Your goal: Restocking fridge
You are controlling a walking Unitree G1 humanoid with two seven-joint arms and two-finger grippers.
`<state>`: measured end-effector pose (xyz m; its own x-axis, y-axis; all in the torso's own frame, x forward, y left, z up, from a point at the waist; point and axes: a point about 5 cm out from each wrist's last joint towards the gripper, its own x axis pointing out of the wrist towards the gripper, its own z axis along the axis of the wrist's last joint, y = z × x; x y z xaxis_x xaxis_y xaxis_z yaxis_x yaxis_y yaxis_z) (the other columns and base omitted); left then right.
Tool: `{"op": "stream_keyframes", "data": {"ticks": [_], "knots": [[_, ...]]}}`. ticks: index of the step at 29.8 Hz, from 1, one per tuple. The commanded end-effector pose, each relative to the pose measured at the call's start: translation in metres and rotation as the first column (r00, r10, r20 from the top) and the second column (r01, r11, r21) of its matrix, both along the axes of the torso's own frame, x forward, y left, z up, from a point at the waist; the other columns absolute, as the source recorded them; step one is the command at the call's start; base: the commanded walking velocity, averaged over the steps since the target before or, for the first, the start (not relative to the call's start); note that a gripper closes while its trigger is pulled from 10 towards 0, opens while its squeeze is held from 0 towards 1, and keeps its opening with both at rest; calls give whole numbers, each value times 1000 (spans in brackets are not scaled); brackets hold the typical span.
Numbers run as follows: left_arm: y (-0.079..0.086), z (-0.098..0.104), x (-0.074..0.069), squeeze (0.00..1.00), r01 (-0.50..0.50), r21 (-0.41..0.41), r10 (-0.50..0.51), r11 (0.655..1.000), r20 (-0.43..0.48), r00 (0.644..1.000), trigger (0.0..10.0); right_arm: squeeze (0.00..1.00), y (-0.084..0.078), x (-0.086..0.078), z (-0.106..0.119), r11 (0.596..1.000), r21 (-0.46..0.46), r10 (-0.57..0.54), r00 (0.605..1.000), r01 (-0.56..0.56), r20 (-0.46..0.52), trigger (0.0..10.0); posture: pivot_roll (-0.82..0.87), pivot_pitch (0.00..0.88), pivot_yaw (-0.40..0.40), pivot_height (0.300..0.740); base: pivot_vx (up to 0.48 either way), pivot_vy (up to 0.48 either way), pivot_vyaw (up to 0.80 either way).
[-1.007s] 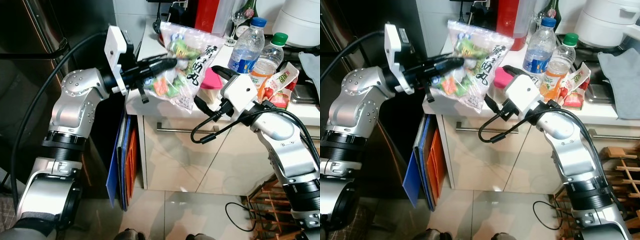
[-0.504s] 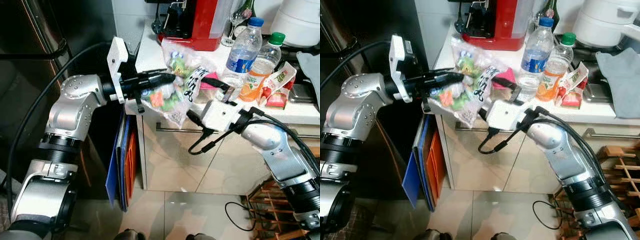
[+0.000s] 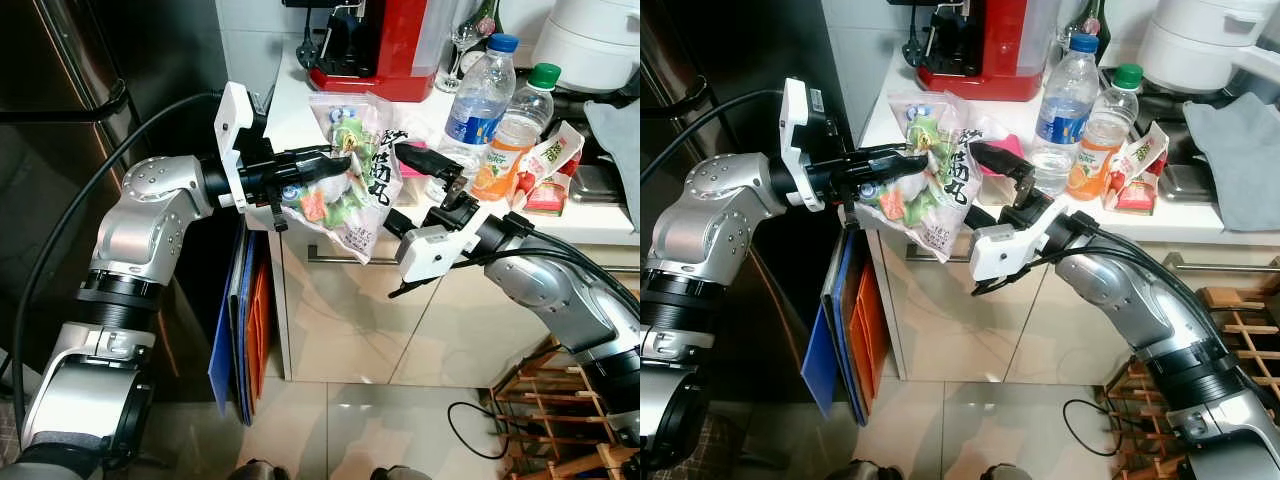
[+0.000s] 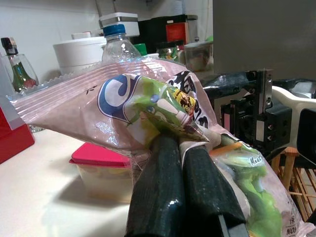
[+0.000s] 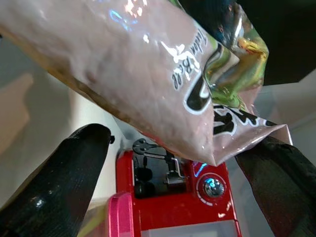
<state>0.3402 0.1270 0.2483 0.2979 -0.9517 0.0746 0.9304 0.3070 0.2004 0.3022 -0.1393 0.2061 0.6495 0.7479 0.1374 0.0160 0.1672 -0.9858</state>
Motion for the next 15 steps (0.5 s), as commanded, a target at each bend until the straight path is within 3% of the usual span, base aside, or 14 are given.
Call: {"op": "stream_keyframes", "data": {"ticks": [1, 2, 3, 4, 5, 10, 12, 15], "knots": [[0, 4, 1, 0, -7, -10, 7, 1000, 3, 1000, 0, 0, -12, 6, 6, 998, 44, -50, 998, 49, 35, 10000, -111, 0, 41, 740, 0, 0, 0], [0, 4, 1, 0, -7, -10, 7, 1000, 3, 1000, 0, 0, -12, 6, 6, 998, 44, -50, 998, 49, 35, 10000, -111, 0, 41, 740, 0, 0, 0], [1, 4, 1, 0, -10, -11, 10, 1000, 2, 1000, 0, 0, -19, 9, 4, 990, 104, -92, 996, 91, 0, 10000, -111, 0, 40, 740, 0, 0, 0], [1, 4, 2, 0, -14, -12, 14, 1000, 0, 1000, 0, 0, -29, 15, 1, 960, 228, -149, 985, 165, -84, 10000, -111, 0, 37, 740, 0, 0, 0], [1, 4, 2, 0, -14, -12, 14, 1000, 0, 1000, 0, 0, -29, 15, 1, 960, 228, -149, 985, 165, -84, 10000, -111, 0, 37, 740, 0, 0, 0], [2, 3, 1, 0, -20, -16, 20, 1000, -4, 1000, 0, 0, -35, 20, -13, 867, 426, -126, 942, 257, -311, 10000, -108, 0, 36, 740, 0, 0, 0], [2, 2, 1, 0, -21, -16, 20, 1000, -5, 1000, 0, 0, -33, 19, -13, 874, 420, -121, 946, 246, -301, 10000, -108, 0, 36, 740, 0, 0, 0], [2, 2, 2, 0, -21, -13, 21, 1000, -8, 1000, 0, 0, -28, 14, -14, 916, 355, -103, 964, 189, -246, 10000, -109, 0, 37, 740, 0, 0, 0]]}}
